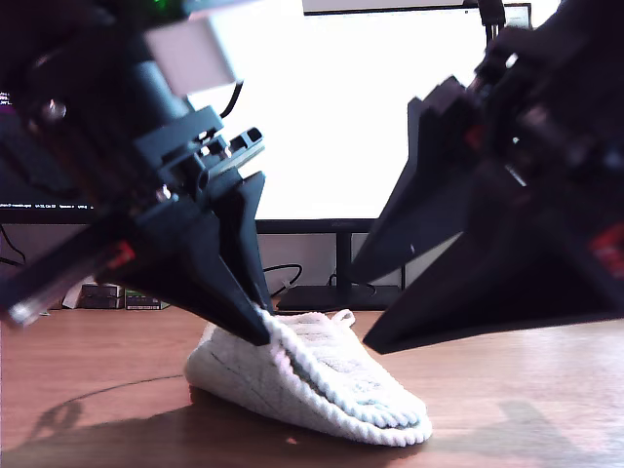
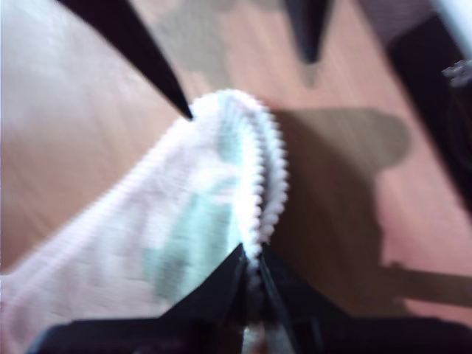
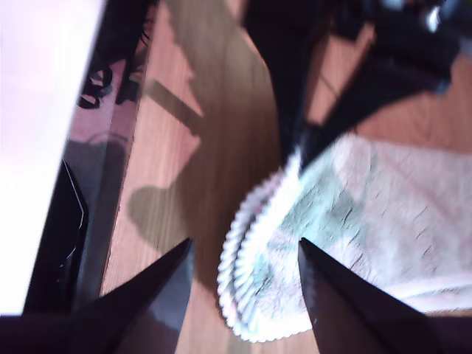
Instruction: Fold the tea towel to a neat square and place it to the right
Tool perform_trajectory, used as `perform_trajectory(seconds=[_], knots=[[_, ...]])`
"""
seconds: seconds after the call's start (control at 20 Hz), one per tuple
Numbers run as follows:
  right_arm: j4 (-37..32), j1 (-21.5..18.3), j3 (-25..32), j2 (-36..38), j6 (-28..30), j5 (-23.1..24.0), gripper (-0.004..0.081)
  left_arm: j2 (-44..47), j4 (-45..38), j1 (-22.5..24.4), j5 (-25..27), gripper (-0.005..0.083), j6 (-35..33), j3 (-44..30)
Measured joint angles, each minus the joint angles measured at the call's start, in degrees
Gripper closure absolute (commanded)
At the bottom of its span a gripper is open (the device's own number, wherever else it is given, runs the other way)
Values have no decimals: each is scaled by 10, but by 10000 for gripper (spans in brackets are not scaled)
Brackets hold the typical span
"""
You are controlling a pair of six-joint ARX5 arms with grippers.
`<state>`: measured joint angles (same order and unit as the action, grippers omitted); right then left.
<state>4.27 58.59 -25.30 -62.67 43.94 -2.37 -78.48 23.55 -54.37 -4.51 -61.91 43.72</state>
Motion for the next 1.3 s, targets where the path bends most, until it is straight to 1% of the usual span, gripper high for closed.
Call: perform_trajectory(seconds=[0.1, 0.25, 0.4, 0.55, 0.65, 0.75, 0.8, 0.9, 1.0, 1.2, 1.25, 1.3], knots=[[-13, 0, 0, -22, -18, 0, 361, 0, 23, 0, -9, 797, 17, 10], [-42, 0, 0, -60, -37, 0, 361, 19, 27, 0, -25, 797, 33, 12], [-72, 0, 0, -91, -41, 18, 361, 50, 32, 0, -31, 797, 35, 12], [-105, 0, 0, -130, -49, 46, 362, 56, 37, 0, -33, 797, 35, 12], [-108, 0, 0, -144, -49, 58, 365, 56, 39, 0, -36, 797, 35, 12], [-113, -1, 0, -152, -49, 60, 371, 56, 40, 0, -36, 797, 35, 12], [-113, -5, 0, -156, -49, 60, 394, 56, 45, 0, -36, 797, 35, 12], [-113, -11, 0, -159, -49, 64, 465, 56, 50, 0, -39, 797, 35, 12], [-113, -16, 0, -159, -49, 73, 497, 56, 53, 0, -41, 797, 35, 12], [-113, -18, 0, -159, -49, 74, 576, 56, 55, 0, -46, 797, 37, 12], [-113, -18, 0, -159, -49, 74, 614, 56, 57, 0, -46, 797, 37, 12], [-111, -18, 0, -159, -49, 74, 681, 56, 58, 0, -46, 797, 39, 12]])
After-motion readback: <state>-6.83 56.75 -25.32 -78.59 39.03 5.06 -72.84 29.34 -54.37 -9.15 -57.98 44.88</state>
